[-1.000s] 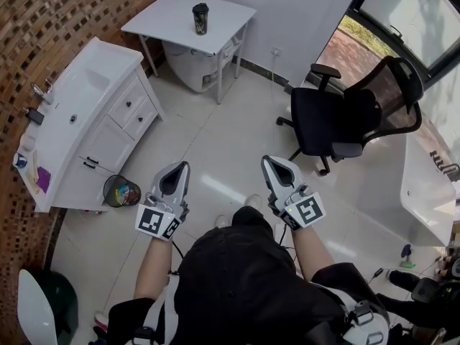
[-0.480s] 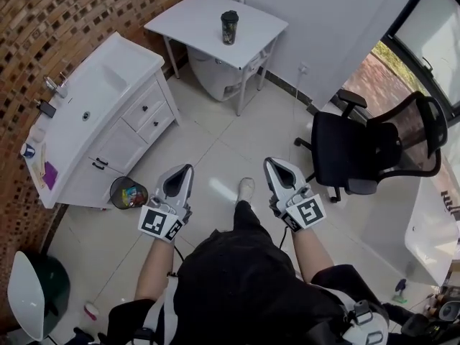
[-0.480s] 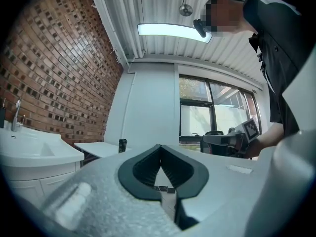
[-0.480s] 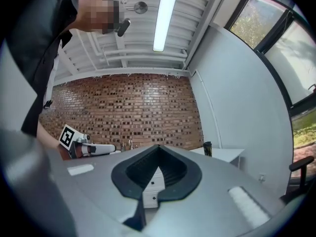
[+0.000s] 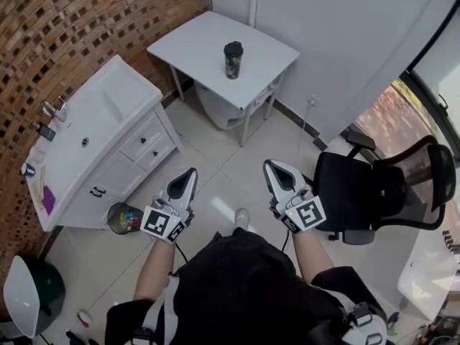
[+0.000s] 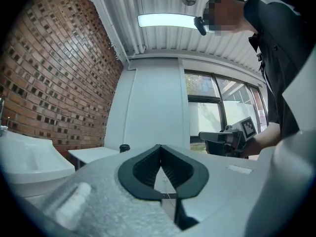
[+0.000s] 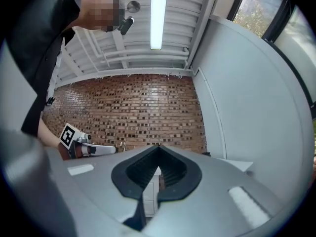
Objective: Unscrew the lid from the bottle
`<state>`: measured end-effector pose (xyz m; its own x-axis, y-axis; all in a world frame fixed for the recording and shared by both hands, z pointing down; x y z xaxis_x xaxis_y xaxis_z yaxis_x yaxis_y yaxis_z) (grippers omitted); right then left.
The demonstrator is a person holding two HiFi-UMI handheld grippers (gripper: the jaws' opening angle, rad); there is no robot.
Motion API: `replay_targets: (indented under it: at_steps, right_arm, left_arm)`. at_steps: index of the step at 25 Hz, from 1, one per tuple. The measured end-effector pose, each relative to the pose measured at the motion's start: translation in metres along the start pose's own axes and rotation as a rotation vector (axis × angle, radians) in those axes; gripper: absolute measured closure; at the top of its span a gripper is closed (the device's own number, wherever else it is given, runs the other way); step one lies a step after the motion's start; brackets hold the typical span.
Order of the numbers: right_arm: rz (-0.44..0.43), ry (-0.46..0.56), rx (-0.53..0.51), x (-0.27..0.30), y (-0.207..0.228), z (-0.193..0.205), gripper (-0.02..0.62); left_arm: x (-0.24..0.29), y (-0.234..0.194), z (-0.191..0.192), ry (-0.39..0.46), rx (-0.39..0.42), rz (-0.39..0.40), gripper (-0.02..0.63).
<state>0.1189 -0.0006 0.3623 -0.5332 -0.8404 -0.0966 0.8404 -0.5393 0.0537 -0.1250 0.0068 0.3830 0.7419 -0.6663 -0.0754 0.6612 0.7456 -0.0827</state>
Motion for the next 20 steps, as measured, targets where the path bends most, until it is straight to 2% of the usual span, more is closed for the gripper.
replay_targets:
  at_steps: [5,11,20]
  right_arm:
    - [-0.007,0.007,-0.018,0.04,0.064,0.006,0.591]
    - [-0.016,0.009,-0.008,0.074,0.117,0.01,0.591]
    - [-0.016,-0.012,0.003,0.117,0.151,0.026,0.591]
  left_arm:
    - [0.069,-0.028,0.0,0.0,0.005,-0.001,0.604]
    - [0.125,-0.056,0.005,-0.006,-0.01,-0.028,0.604]
    - [0.174,-0.087,0.014,-0.039,-0.027,-0.006,0.604]
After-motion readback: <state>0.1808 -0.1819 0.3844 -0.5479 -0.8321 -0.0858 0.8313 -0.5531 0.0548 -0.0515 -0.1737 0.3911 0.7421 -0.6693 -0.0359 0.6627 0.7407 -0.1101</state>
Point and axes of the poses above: the fingertips, and each gripper's own axes: x forward along the fingers, y to its right, z out of its underside, the point moved 5 cm from there along -x, backward along the fingers, and after that the axes turned 10 degrees about z, right-handed, at the moved point
